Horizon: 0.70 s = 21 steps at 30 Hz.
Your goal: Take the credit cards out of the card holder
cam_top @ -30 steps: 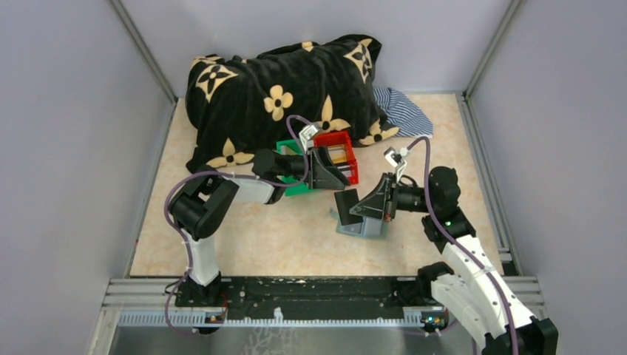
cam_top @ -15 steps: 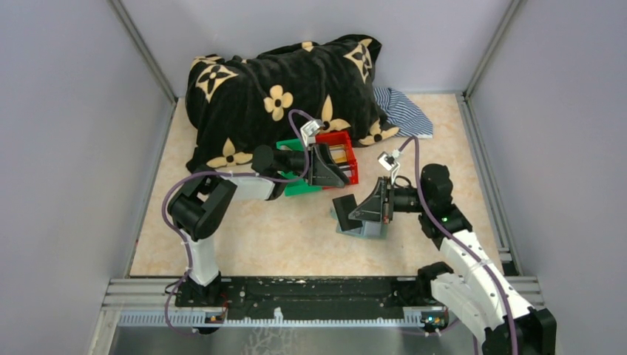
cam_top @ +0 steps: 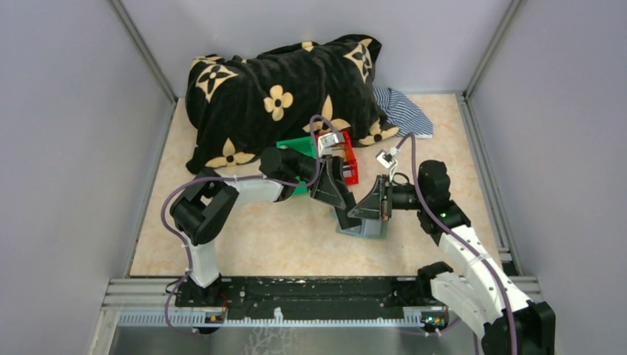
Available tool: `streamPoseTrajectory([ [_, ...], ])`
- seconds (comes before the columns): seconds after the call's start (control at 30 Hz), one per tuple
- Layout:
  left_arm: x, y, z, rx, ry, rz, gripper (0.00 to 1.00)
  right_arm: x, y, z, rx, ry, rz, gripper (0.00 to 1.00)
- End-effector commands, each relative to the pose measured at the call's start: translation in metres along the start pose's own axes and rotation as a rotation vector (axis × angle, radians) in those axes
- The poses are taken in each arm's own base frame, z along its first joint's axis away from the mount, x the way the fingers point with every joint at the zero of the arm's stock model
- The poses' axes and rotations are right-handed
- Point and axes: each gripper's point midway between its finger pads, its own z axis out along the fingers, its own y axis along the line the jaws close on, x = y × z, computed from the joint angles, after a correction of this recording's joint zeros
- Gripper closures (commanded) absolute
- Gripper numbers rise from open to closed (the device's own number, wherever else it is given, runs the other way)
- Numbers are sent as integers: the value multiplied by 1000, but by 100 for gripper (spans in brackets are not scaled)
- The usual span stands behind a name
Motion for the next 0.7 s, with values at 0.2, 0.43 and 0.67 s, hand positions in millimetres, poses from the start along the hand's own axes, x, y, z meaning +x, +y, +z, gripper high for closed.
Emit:
streamPoseTrajectory([
  [0.2, 13, -23, 4, 84, 167, 253, 63, -2, 5, 0, 19, 20, -43, 100],
  [0.43, 15, -17, 3, 81, 193, 236, 70, -1, 5, 0, 23, 26, -37, 100],
  [0.67, 15, -12, 2, 77, 186, 229, 100, 0, 3, 0, 39, 19, -45, 100],
])
